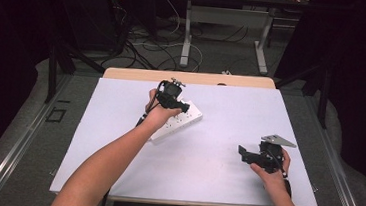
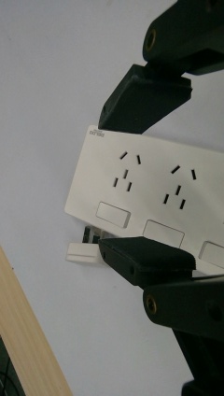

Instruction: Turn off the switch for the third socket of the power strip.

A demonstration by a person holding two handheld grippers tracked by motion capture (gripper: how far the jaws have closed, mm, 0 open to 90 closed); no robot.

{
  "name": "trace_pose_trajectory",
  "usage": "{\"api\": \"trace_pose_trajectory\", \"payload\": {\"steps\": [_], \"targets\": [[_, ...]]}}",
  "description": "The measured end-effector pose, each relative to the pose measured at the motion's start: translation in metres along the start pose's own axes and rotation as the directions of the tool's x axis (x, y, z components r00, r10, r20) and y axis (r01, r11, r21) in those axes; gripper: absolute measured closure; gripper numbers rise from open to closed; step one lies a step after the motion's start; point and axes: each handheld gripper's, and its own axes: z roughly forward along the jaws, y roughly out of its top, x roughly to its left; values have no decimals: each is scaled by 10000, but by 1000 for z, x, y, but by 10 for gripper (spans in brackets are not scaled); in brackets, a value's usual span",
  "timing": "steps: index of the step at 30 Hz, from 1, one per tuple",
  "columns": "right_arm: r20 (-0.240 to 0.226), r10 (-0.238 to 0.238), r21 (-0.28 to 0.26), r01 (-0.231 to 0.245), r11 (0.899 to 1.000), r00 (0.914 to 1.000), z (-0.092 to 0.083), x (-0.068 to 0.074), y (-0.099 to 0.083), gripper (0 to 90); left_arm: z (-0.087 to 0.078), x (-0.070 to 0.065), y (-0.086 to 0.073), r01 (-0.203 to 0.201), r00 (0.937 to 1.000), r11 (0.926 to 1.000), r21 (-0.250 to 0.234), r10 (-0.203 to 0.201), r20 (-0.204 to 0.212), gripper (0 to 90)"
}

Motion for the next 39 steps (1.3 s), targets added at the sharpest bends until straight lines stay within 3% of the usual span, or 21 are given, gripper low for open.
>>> {"api": "trace_pose_trajectory", "payload": {"steps": [7,16,21,24,30,33,39], "targets": [[-15,-23,0,23,10000,10000,0,0,0,95,-8,-2,-7,23,9981,10000,42,-26,615,355],[-11,-20,4,20,10000,10000,0,1,0,95,-21,-2,-16,63,9956,9999,-98,-54,930,345],[0,-16,4,16,10000,10000,0,1,0,96,-29,-2,-25,499,9934,9985,-220,-474,1047,280],[19,-1,17,1,10000,10000,0,2,0,97,-34,0,-29,548,9910,9984,-130,-528,1230,235],[27,-21,2,21,10000,10000,0,2,0,97,-45,-1,-39,1017,9840,9937,-474,-935,1513,158],[22,-22,-1,22,10000,10000,0,2,0,97,-51,-1,-44,1133,9839,9918,-583,-1038,1458,128],[37,-73,-22,73,10000,10000,0,2,0,97,-61,-1,-55,867,9821,9930,-802,-716,1741,5]]}}
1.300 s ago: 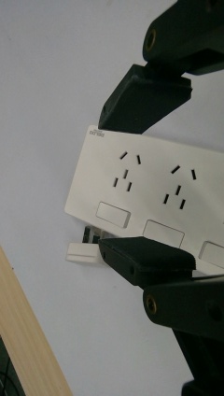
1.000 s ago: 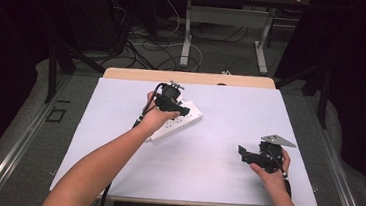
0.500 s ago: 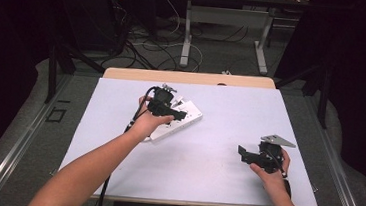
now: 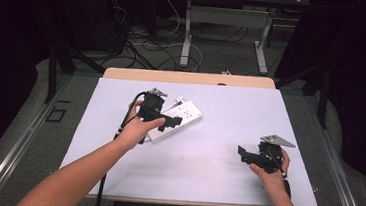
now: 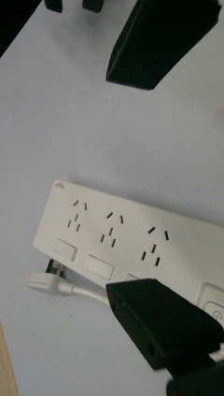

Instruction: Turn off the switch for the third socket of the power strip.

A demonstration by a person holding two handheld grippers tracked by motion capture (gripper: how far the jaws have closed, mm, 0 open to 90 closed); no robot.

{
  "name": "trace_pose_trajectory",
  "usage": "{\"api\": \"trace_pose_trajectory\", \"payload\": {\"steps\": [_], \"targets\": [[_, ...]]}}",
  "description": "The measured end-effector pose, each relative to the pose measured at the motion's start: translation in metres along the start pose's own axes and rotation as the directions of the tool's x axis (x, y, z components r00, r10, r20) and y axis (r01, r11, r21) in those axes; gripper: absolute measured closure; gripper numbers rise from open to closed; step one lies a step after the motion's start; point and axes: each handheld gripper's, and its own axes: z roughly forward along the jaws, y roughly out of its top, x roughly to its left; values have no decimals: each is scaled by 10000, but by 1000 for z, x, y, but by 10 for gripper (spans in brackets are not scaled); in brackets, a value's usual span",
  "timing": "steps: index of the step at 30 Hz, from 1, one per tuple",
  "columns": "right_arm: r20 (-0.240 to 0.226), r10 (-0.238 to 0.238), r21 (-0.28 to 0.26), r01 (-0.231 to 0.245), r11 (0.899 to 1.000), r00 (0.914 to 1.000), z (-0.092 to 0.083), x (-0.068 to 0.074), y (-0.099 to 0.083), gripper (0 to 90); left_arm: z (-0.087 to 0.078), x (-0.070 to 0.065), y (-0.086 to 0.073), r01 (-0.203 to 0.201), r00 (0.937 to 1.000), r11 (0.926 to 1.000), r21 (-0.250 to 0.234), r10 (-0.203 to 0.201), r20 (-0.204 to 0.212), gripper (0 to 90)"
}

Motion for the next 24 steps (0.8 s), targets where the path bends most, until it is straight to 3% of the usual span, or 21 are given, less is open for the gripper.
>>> {"api": "trace_pose_trajectory", "payload": {"steps": [12,18,23,24], "targets": [[25,36,13,-36,10000,10000,0,0,0,97,-17,-8,-27,-133,9988,9998,-152,140,462,5],[23,80,64,-80,9999,10000,0,1,-1,98,-27,-5,-46,-442,9989,9988,-203,445,137,5],[19,7,72,-7,10000,10000,0,1,-1,98,-33,1,-61,-211,9998,9993,-319,210,-29,5],[22,18,80,-18,10000,10000,0,1,-1,99,-34,2,-64,-12,10000,9995,-324,11,-24,5]]}}
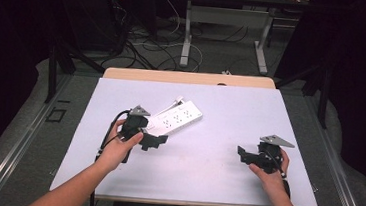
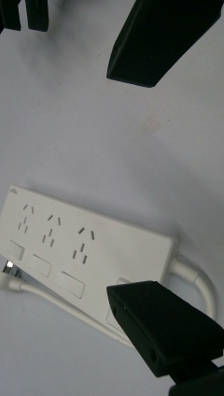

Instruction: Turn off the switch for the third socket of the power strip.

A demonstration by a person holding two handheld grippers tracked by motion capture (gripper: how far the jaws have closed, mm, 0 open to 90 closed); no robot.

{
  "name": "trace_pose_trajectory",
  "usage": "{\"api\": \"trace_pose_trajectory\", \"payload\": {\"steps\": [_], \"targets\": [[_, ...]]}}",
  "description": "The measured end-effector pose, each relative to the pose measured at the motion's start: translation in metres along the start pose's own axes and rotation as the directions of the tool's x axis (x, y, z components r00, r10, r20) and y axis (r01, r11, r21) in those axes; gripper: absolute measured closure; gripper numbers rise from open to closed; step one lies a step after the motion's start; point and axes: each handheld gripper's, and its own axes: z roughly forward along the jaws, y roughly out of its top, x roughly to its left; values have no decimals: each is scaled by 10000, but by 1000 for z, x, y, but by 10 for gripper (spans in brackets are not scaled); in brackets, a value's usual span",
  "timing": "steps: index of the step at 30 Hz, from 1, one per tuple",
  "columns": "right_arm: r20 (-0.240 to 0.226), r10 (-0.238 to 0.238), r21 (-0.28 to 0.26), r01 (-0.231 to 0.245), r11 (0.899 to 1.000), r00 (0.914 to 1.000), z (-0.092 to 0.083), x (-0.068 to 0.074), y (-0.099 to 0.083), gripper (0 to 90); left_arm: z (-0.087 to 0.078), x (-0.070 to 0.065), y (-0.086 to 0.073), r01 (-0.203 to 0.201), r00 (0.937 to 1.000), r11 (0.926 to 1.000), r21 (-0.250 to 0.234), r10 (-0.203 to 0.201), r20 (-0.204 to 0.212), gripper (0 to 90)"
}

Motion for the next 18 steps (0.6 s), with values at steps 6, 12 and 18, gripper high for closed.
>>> {"api": "trace_pose_trajectory", "payload": {"steps": [6,12,18], "targets": [[2,10,8,-10,10000,10000,0,0,0,99,-9,14,-16,637,9979,9979,-79,-638,-119,6],[12,23,23,-23,10000,10000,0,0,0,99,-16,26,-33,1127,9928,9930,-355,-1140,-369,8],[14,78,51,-78,10000,10000,0,0,0,100,-20,36,-50,1397,9866,9877,-699,-1449,-744,8]]}}
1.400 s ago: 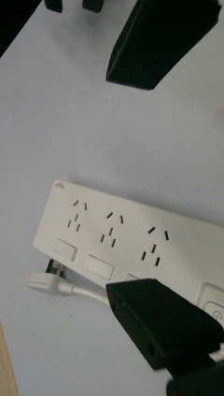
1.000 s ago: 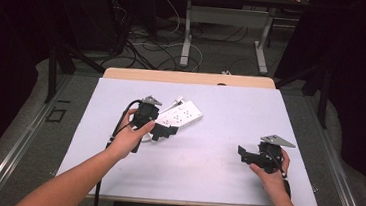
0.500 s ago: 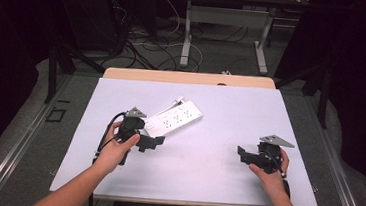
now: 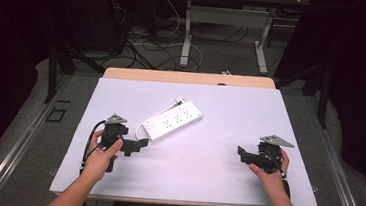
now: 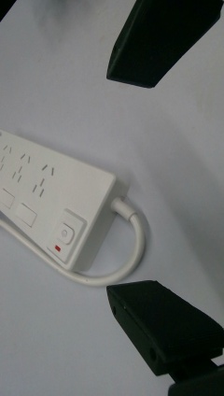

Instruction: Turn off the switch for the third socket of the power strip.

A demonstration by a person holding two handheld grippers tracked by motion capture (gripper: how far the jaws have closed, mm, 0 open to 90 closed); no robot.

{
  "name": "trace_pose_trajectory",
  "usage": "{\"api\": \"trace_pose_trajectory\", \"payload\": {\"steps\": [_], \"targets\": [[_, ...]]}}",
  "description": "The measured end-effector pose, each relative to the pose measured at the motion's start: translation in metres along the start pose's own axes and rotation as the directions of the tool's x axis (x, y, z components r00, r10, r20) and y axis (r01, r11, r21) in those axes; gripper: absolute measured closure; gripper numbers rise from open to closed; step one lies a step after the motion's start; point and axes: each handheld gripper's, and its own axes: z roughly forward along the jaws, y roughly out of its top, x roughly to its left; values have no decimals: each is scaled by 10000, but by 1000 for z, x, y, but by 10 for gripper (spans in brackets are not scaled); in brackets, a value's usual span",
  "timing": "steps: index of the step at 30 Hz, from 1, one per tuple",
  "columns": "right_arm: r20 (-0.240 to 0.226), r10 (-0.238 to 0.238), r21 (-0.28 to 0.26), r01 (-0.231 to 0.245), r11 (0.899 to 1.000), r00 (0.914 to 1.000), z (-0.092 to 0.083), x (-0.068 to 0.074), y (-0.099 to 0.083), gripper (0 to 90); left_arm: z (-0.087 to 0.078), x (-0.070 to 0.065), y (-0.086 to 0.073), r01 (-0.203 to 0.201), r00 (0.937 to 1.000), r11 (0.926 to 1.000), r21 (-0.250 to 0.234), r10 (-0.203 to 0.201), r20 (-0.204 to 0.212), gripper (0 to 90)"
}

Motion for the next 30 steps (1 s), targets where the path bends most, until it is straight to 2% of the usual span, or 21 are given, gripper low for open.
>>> {"api": "trace_pose_trajectory", "payload": {"steps": [6,10,19,30], "targets": [[13,-60,-17,60,10000,10000,1,0,0,100,-2,10,-14,196,9995,9997,-117,-199,-244,8],[7,-79,-7,79,10000,10000,1,-1,-1,101,-4,14,-20,125,9989,9998,-141,-131,-453,8],[-16,-8,-35,8,10000,10000,0,0,0,101,-4,20,-31,450,9974,9984,-350,-469,-543,8],[-56,40,-40,-40,10000,10000,-1,-1,0,101,4,22,-38,468,9962,9982,-367,-493,-712,8]]}}
